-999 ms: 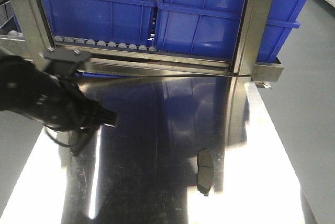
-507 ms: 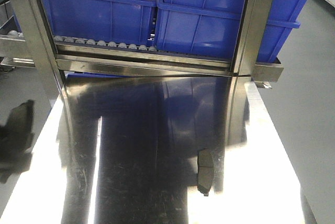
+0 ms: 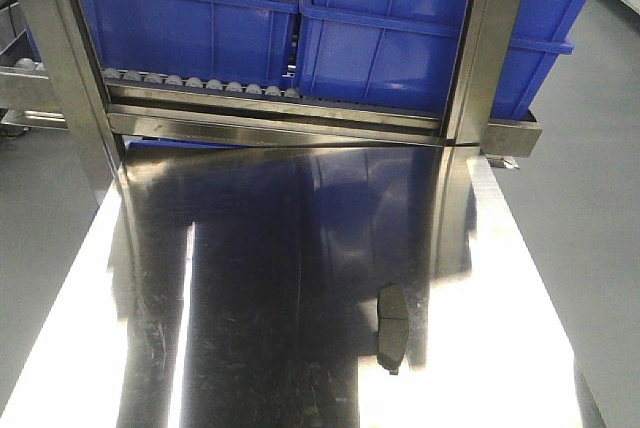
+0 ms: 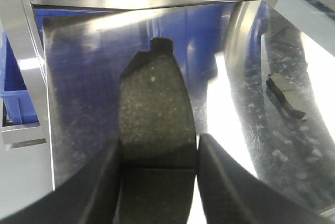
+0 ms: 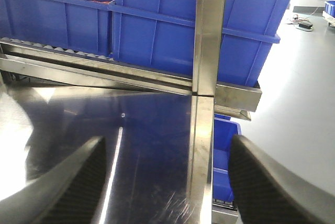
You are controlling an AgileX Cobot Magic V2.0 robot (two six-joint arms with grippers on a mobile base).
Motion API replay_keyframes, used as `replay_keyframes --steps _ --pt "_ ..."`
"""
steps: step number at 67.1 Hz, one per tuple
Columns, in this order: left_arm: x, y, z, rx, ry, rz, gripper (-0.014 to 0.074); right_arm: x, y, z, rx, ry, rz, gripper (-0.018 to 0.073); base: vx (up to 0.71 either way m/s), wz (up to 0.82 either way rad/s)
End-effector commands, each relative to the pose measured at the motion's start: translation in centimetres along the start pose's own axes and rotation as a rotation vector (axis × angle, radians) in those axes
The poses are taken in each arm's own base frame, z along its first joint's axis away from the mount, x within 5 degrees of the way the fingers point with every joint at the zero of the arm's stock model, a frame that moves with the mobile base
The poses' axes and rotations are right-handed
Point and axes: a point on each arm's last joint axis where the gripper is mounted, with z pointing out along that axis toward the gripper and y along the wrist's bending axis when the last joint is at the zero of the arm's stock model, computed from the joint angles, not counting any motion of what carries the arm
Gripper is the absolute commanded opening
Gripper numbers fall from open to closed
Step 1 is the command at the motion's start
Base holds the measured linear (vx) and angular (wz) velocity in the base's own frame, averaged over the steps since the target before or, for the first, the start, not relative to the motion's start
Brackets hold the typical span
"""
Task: Move and align brake pads A on conveyor
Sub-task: 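Close the left gripper on the pad and lift it off the table, then lower the right gripper over the remaining brake pad and close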
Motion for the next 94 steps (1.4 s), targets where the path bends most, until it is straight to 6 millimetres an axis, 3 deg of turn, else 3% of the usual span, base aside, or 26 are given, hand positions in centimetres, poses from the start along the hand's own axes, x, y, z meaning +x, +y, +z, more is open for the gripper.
replay_keyframes --steps 1,47,55,69,83,94 --pt "-1.2 -0.3 -0.5 0.036 -0.116 -0.006 -0.0006 -1.4 0.0 -0.1 0.000 -0.087 -0.010 0.0484 0.00 0.00" --pt "-1.3 -0.3 -0.6 0.036 -0.120 -0.005 -0.0006 -1.4 0.0 -0.1 0.000 -0.091 -0.007 0.0484 0.00 0.00" --pt "-1.3 -0.3 -0.6 0.036 -0.120 -0.005 -0.0006 -1.3 0.1 0.1 -0.012 -0.060 0.055 0.0478 0.00 0.00" --pt "-1.3 -0.3 -0.6 0.036 -0.120 -0.005 -0.0006 -1.5 0.8 4.2 -0.045 0.203 0.133 0.0428 0.00 0.00" --pt "-1.3 -0.3 -0.6 0.036 -0.120 -0.005 -0.0006 -2.9 1.2 10.2 -0.032 0.449 0.127 0.0414 0.00 0.00" --pt "-1.3 -0.3 -0.6 0.036 -0.120 -0.005 -0.0006 -2.2 1.8 14.5 -0.038 0.651 0.168 0.0414 0.00 0.00"
